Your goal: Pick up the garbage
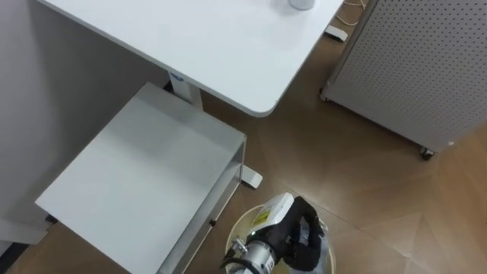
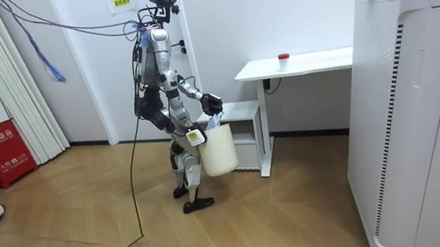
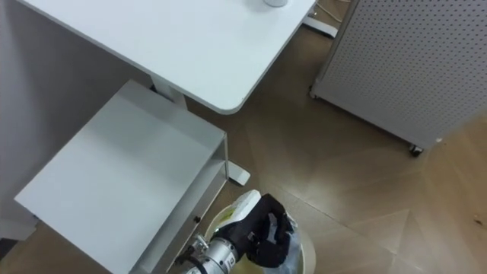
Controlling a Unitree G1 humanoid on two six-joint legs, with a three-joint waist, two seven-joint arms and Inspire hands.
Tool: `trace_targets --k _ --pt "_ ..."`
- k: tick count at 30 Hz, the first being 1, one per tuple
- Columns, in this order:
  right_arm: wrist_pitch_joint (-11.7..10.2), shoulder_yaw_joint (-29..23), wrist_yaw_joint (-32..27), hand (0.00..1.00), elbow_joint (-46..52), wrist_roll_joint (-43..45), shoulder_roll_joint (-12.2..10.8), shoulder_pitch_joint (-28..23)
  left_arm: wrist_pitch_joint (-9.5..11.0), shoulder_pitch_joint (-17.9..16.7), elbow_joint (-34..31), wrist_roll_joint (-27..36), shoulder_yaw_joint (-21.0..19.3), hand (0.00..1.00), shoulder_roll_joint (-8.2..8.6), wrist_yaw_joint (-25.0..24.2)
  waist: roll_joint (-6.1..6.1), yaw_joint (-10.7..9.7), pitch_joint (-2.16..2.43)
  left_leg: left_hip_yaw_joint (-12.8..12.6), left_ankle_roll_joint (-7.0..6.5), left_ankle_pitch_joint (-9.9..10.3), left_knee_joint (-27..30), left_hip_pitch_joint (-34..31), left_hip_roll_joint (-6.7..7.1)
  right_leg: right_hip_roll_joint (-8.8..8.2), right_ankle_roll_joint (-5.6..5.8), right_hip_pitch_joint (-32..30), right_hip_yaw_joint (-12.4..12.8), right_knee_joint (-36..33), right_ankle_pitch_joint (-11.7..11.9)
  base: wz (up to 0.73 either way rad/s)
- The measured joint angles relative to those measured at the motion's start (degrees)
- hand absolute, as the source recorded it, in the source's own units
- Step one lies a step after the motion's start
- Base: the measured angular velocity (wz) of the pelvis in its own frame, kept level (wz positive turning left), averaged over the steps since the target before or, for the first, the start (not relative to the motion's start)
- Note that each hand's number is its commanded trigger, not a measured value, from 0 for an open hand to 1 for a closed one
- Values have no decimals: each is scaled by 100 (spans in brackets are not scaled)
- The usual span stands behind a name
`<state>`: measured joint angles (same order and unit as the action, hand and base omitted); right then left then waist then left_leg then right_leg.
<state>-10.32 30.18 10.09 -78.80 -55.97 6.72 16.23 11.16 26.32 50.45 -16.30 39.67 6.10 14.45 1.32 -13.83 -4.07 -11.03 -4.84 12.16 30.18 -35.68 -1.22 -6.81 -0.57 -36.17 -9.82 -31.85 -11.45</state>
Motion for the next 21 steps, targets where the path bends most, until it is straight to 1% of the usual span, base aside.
trace_targets --k 1,2,3,4,8,14,17,19,21 --pt "4 -1 7 100 0 0 3 1 0 -1 -2 3 1 100 0 -4 1 0 1 0 3 -2 -8 0 0 0 0 -1 0 4 0 0" --pt "16 -3 15 100 2 -1 9 4 0 -10 -40 23 2 73 0 -24 1 0 1 0 5 -8 -31 0 5 -2 0 -5 -2 12 0 0" --pt "36 -15 37 100 8 3 20 7 -2 -50 -153 85 2 12 -5 -52 1 1 1 0 5 -13 -46 -1 11 -4 0 -13 3 17 0 0" --pt "42 -16 56 100 9 2 23 11 -2 -119 -279 105 5 0 -5 -63 5 0 4 0 6 -13 -47 1 12 1 0 -11 7 21 0 0" --pt "48 -13 58 100 8 0 5 9 -1 -251 -378 104 108 0 -4 -159 9 4 12 0 9 -17 -53 33 16 4 0 27 0 26 1 0" --pt "169 -13 58 100 3 2 17 61 -5 -506 -376 110 168 0 -8 -327 8 8 12 0 14 -30 -61 29 8 15 0 32 -8 104 11 0" --pt "181 -13 57 100 19 -1 22 57 -11 -584 -355 110 306 0 -47 -402 12 6 14 -1 14 -30 -66 25 3 25 -1 26 3 111 20 0" --pt "200 -12 53 100 47 -1 29 57 -18 -614 -354 110 382 0 -78 -414 18 6 18 -1 14 -30 -76 14 0 29 -4 13 3 111 23 0" --pt "227 -9 50 100 74 -1 50 54 -29 -686 -349 110 384 0 -82 -423 47 9 36 -1 16 -31 -129 11 -2 37 -7 8 2 124 24 0"
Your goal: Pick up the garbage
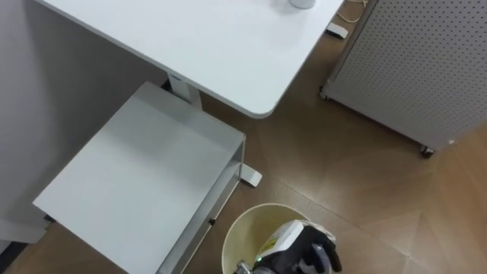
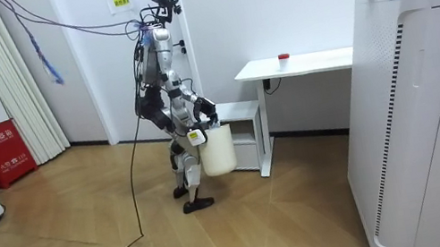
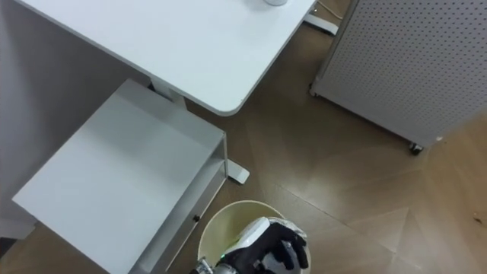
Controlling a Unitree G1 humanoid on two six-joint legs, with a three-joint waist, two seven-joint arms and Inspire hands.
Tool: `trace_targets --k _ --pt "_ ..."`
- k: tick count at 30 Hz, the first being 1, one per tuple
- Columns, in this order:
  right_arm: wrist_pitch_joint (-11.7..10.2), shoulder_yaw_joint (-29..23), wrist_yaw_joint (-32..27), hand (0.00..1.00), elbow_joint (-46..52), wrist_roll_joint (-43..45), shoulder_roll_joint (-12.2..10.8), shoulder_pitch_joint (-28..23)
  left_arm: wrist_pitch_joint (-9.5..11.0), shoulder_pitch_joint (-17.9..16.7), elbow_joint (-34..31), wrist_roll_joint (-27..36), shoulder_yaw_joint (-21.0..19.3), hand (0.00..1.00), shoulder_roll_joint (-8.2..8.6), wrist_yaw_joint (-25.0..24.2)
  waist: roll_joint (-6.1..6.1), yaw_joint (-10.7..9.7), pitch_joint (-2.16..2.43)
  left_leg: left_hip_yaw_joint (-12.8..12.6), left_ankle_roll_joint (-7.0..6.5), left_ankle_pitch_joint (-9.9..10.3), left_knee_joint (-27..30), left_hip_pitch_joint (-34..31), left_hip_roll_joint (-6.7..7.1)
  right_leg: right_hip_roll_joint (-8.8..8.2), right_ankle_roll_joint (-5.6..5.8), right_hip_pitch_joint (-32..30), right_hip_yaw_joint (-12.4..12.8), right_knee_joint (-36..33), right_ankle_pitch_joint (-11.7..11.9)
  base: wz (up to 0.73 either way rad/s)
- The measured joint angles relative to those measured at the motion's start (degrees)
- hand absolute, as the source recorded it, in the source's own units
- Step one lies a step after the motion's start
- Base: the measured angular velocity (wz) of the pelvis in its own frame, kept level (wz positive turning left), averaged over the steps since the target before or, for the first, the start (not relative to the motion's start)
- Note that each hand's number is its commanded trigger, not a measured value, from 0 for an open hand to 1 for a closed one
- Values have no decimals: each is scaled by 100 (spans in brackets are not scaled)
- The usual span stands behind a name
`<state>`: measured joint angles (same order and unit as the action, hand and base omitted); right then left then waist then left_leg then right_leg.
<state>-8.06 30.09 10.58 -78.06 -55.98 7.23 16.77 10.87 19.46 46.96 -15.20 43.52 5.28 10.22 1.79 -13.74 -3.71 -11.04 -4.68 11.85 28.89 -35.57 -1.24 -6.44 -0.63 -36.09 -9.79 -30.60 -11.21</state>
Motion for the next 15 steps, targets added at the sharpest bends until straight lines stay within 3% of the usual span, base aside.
trace_targets --k 8,15 --pt "-8 -10 -2 100 5 261 36 -11 -2 -137 -10 -2 -6 0 -147 -83 38 28 24 -13 43 -55 -91 43 9 0 -18 -2 1 8 6 0" --pt "-9 -13 8 100 11 492 78 -19 0 -235 22 -11 -38 0 -350 -280 40 193 25 -67 43 -76 -121 135 11 -20 -28 58 15 18 3 -1"
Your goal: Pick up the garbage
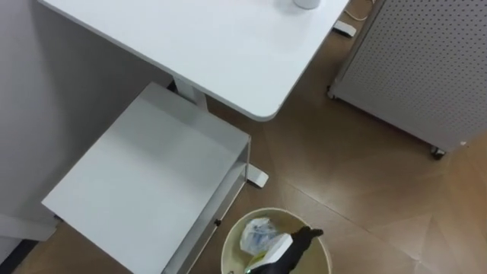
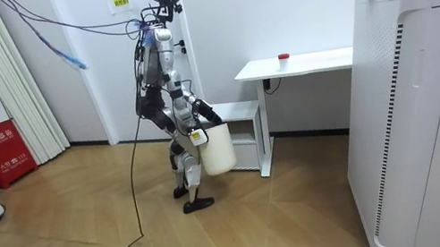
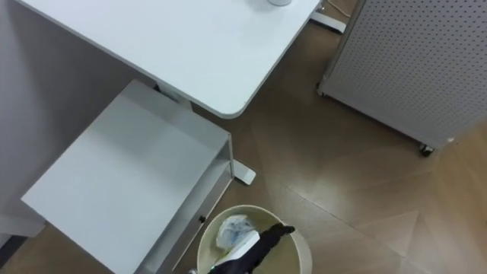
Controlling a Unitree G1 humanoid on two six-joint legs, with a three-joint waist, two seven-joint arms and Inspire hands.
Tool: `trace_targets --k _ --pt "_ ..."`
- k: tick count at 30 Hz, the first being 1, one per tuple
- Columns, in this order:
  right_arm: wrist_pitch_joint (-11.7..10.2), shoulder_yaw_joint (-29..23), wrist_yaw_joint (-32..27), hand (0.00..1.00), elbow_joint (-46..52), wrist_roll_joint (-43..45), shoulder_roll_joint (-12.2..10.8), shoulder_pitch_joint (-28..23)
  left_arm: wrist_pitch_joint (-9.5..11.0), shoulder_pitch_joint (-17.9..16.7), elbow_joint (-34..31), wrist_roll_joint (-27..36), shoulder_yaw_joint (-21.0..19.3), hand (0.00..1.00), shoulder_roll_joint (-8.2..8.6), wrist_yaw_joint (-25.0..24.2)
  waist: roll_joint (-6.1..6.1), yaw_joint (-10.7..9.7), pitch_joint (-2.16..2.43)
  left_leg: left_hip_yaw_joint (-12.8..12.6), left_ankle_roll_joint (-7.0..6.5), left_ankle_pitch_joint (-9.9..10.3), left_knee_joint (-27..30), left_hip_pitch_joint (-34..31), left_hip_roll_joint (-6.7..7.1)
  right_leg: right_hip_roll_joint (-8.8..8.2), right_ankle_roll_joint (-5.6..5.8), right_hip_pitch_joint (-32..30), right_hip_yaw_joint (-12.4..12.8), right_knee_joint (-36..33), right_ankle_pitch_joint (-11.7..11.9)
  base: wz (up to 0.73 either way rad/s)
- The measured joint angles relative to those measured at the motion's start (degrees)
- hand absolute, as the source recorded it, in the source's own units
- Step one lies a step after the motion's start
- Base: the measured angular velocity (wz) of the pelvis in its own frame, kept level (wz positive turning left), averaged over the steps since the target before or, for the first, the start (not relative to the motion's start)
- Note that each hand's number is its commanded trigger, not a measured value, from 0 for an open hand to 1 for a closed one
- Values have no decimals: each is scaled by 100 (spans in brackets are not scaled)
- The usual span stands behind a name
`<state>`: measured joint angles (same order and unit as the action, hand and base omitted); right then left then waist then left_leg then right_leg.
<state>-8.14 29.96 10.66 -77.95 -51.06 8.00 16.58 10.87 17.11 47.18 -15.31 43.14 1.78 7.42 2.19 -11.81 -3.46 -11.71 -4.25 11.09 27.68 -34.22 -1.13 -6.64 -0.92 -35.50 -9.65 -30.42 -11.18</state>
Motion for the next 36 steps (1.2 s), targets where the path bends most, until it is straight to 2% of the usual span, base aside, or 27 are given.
trace_targets --k 4,7,14,19,21,23,24,25,27,28,29,30,33,36 --pt "7 -127 81 100 4 12 3 -36 -1 -109 15 -1 -12 0 -169 -168 0 -3 -3 -25 -14 -9 -78 100 10 -19 4 74 10 0 -4 0" --pt "72 -335 91 100 35 11 26 -126 -3 -164 79 -3 -32 0 -358 -223 18 -9 -3 -43 -11 -44 -232 313 34 -25 8 252 15 84 2 -2" --pt "116 -669 92 100 31 212 125 -309 -4 -199 412 -59 -193 0 -504 -310 60 24 0 -36 10 -58 -396 765 66 -20 24 678 -3 197 -12 1" --pt "114 -725 144 100 -7 376 279 -426 24 -249 382 -305 -262 0 -646 -268 61 145 0 -30 34 -19 -439 1138 56 24 43 1064 22 364 -31 -4" --pt "80 -883 214 100 37 411 337 -536 81 -434 237 -422 -436 0 -738 -191 49 262 5 -32 67 58 -445 1385 42 96 53 1214 168 387 -37 -35" --pt "2 -911 214 100 35 450 344 -614 104 -642 -39 -634 -686 0 -781 -114 26 425 26 -28 88 92 -502 1574 59 188 54 1295 339 392 -36 -54" --pt "0 -948 215 100 20 494 336 -677 192 -789 -257 -740 -890 0 -817 -36 11 486 36 -25 106 107 -540 1669 70 234 58 1324 466 388 -33 -52" --pt "-3 -999 216 100 27 577 338 -723 290 -874 -365 -758 -1054 0 -817 49 -1 494 44 -24 112 112 -609 1791 90 251 60 1381 527 393 -31 -43" --pt "-7 -1138 246 100 32 660 331 -834 331 -956 -586 -793 -1218 0 -863 126 -37 500 90 -24 124 117 -695 1963 95 296 59 1508 629 446 -30 -30" --pt "-7 -1247 260 100 43 691 323 -937 370 -1041 -774 -790 -1317 0 -891 183 -65 493 159 -29 137 114 -783 2100 91 328 54 1650 667 524 -11 -28" --pt "-7 -1320 259 100 57 695 318 -998 431 -1065 -812 -781 -1352 0 -898 247 -76 475 179 -28 144 114 -828 2190 91 350 52 1707 681 589 3 -28" --pt "-9 -1378 242 100 70 705 310 -1099 544 -1090 -827 -776 -1391 0 -916 361 -110 458 239 -29 162 120 -922 2365 90 398 53 1869 740 709 29 -24" --pt "-9 -1561 108 100 131 872 306 -1253 609 -1118 -866 -774 -1404 0 -987 490 -184 433 307 -27 196 147 -1093 2751 77 488 58 2250 883 930 80 -36" --pt "-11 -1674 14 100 252 885 297 -1359 648 -1161 -1143 -779 -1406 0 -1105 507 -267 418 309 -69 195 149 -1244 3001 79 524 74 2374 1054 984 93 -27"
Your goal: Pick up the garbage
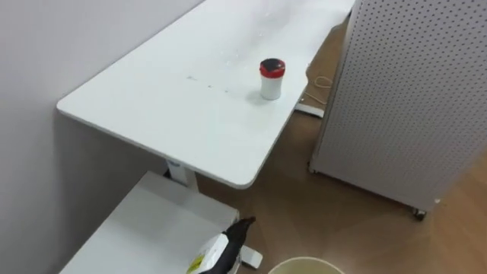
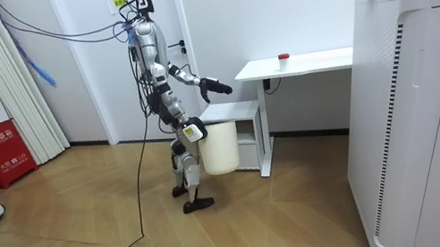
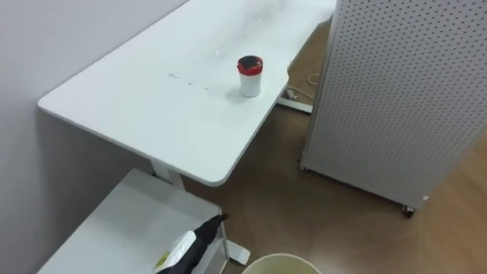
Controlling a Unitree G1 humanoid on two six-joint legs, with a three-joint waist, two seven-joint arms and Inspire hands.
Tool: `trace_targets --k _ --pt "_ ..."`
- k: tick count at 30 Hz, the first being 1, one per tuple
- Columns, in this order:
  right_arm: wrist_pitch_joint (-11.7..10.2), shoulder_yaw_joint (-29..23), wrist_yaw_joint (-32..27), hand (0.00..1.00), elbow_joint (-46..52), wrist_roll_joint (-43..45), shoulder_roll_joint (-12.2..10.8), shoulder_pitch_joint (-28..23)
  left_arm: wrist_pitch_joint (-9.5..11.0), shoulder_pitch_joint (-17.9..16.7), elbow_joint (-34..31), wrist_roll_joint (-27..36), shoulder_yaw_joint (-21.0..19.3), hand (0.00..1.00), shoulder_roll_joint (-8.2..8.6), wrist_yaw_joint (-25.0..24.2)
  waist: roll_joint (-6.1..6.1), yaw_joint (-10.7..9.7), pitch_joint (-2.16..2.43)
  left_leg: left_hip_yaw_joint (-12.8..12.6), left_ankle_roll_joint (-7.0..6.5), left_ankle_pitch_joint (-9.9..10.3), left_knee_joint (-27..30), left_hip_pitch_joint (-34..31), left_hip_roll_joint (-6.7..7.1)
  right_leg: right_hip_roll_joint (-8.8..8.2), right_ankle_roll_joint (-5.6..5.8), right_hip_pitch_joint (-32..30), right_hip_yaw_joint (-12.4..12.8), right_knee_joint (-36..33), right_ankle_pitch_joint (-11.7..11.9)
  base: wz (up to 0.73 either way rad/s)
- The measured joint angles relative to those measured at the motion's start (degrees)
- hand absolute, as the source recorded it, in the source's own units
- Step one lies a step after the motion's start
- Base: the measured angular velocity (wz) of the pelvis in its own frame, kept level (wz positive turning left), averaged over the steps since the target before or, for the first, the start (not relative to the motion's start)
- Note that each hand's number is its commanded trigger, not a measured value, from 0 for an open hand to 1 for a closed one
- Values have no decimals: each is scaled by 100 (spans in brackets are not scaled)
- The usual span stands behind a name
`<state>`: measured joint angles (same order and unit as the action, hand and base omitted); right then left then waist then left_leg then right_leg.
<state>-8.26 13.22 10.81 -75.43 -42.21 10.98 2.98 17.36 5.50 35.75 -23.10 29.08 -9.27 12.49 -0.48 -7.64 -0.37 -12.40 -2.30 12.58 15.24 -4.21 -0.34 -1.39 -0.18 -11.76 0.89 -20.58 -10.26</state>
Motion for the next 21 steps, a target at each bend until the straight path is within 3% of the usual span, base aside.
trace_targets --k 5,8,12,15,19,21 --pt "0 -175 -22 100 179 377 -4 -32 159 -65 -392 52 -182 0 -183 75 -9 5 -7 -3 -6 105 -51 248 12 100 51 139 250 104 49 -33" --pt "0 -199 -4 100 348 461 -11 -73 160 -68 -637 101 -431 0 -287 121 -15 104 -9 -257 -10 171 -87 380 -22 165 63 129 354 96 106 -56" --pt "-19 -196 12 100 432 461 -29 -195 181 -237 -916 103 -999 0 -263 341 -2 327 -15 -662 -6 366 48 496 -194 146 -15 109 -168 33 218 -57" --pt "-46 -153 10 100 429 459 -29 -182 183 -236 -963 112 -1271 0 -268 622 -14 356 -25 -918 -24 415 44 533 -221 106 -56 58 -434 4 274 -48" --pt "-46 -98 10 100 376 516 -17 -192 182 -237 -1063 107 -1336 0 -285 838 -24 321 -39 -1050 -45 460 12 591 -227 43 -59 57 -664 -5 279 -18" --pt "-46 -106 13 100 372 693 -13 -192 197 -239 -1460 128 -1340 0 -299 978 -31 306 -44 -1086 -52 465 2 619 -217 27 -57 60 -746 2 282 -8"
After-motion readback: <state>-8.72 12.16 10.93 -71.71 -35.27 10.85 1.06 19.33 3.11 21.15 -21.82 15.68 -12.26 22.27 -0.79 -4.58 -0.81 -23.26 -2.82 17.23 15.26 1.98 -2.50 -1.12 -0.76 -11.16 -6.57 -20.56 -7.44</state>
